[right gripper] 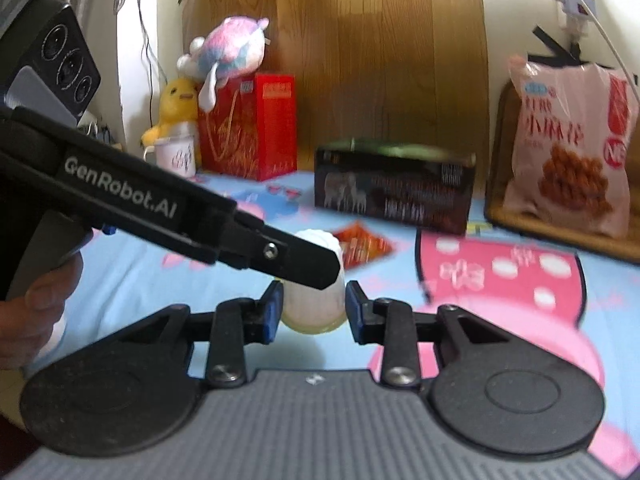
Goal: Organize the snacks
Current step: 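Drop the white cup into the tin box, opening the left tool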
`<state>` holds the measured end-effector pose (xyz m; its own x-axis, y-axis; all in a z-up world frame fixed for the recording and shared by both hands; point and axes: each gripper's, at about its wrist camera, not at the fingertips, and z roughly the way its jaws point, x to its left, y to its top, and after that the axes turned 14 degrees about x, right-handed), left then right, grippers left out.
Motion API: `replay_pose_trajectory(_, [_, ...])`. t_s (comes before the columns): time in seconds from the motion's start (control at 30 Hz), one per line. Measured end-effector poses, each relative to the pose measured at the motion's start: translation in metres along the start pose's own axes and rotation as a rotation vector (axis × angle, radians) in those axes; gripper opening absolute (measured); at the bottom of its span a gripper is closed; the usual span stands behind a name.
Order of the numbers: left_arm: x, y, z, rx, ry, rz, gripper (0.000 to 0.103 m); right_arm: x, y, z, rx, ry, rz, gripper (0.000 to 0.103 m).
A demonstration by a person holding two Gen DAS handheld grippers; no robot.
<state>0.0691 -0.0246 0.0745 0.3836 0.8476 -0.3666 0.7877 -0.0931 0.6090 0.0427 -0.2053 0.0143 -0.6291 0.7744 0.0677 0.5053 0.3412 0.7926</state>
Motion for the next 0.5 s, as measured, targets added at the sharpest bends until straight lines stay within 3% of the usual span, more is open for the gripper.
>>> replay_pose_trajectory(0.27, [0.036, 0.096, 0.017, -0.135, 0.065, -0.046, 0.042, -0.045, 0.087, 0.05, -0.084, -0.029, -0.021, 0.036])
replay_pose_trajectory(0.5, [0.077, 0.151, 0.054, -0.142, 0.112, -0.115, 0.047, -0.065, 0.132, 0.109, -0.091, -0.127, -0.088, 0.037])
